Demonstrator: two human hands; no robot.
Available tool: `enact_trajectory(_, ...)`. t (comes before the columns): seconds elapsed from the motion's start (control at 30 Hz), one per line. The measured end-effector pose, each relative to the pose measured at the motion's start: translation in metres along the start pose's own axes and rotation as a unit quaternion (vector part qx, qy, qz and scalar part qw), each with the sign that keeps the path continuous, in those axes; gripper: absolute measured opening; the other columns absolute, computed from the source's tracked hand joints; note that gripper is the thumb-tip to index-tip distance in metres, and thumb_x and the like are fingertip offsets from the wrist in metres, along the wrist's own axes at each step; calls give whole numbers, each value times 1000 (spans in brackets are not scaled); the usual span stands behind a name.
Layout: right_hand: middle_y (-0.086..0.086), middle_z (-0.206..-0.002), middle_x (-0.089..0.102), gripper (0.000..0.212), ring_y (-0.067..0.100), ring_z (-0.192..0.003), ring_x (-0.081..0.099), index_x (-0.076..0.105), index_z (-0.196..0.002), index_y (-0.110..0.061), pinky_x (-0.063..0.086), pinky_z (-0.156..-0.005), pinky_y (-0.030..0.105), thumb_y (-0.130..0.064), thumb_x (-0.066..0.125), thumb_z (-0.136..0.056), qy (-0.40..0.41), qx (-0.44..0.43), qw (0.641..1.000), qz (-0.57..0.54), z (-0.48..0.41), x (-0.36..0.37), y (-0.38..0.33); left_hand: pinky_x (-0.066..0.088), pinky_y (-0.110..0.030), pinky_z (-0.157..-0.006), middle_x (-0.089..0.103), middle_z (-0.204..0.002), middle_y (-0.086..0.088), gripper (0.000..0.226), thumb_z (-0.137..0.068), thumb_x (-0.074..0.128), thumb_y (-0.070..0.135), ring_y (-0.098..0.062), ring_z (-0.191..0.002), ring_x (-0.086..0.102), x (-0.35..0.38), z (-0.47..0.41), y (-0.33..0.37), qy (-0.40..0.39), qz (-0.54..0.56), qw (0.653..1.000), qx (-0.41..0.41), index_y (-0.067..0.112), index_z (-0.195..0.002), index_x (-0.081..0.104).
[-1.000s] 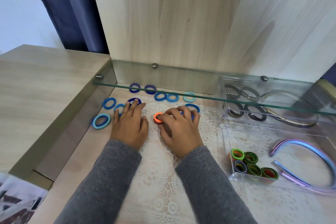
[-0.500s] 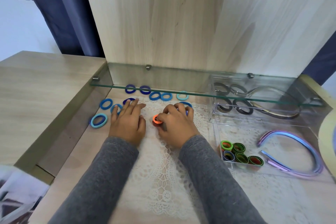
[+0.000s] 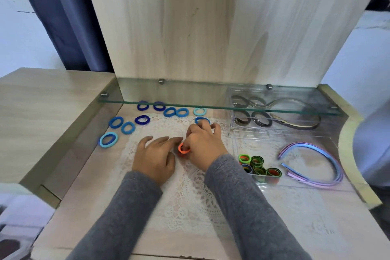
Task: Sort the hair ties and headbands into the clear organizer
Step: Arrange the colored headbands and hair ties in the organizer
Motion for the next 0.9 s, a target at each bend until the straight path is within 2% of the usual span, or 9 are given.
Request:
enact_trajectory(0.1,-4,-118,51,21,25,-121,30,70,-105,-27,19,-102,48,-23,56,-89,9,-6,1000,12,6,-4,0,28,-35,-102,71,-106,12,49,-70,44,15,-9,-101,63,-2,6,13,15,59,998,-11,26,-111,67)
enact_trajectory(0.27,-4,-118,50,19,25,-121,30,70,-101,-29,21,-102,46,-27,56,-88,7,-11,1000,15,17,-15,12,33,-38,-105,72,-85,10,47,-71,41,17,-13,-80,64,-7,8,34,16,97,995,-24,26,-109,68)
enact_trajectory(0.4,-4,-117,50,22,25,-120,30,71,-101,-30,22,-102,46,-42,59,-87,-22,-8,1000,21,25,-36,31,27,-32,-109,70,-82,13,52,-70,37,17,5,-58,52,-18,0,55,9,141,990,-16,28,-111,67)
enact_trajectory(0.47,-5,-115,50,22,23,-118,30,72,-98,-31,23,-101,46,-45,63,-84,-29,0,1000,9,31,-48,43,26,-30,-109,72,-90,12,53,-70,35,18,5,-58,49,-22,-5,69,4,163,987,-13,29,-112,67)
enact_trajectory(0.63,-8,-111,49,16,22,-115,29,72,-92,-36,21,-99,42,-45,71,-78,-40,29,999,-11,50,-74,76,31,-26,-99,71,-95,14,53,-72,33,20,-4,-69,43,-22,-19,106,-18,185,983,4,33,-112,65)
enact_trajectory(0.73,-10,-113,47,16,23,-118,28,72,-89,-37,20,-102,45,-47,72,-76,-49,49,998,1,61,-81,96,31,-33,-104,72,-94,13,52,-72,34,19,7,-64,48,-15,-28,127,-40,203,978,29,33,-112,65)
enact_trajectory(0.9,-10,-112,47,17,22,-120,28,72,-90,-38,19,-103,46,-48,72,-76,-59,80,995,9,78,-86,123,31,-34,-101,71,-98,10,47,-81,38,16,22,-75,41,-5,-36,158,-71,223,971,44,30,-118,63)
Point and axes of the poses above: each hand's wrist, its own z-axis away from the middle knuckle, its own x-axis out of the palm, y = z × x, the point moved 1 cm from there along -z, towards the middle knuckle
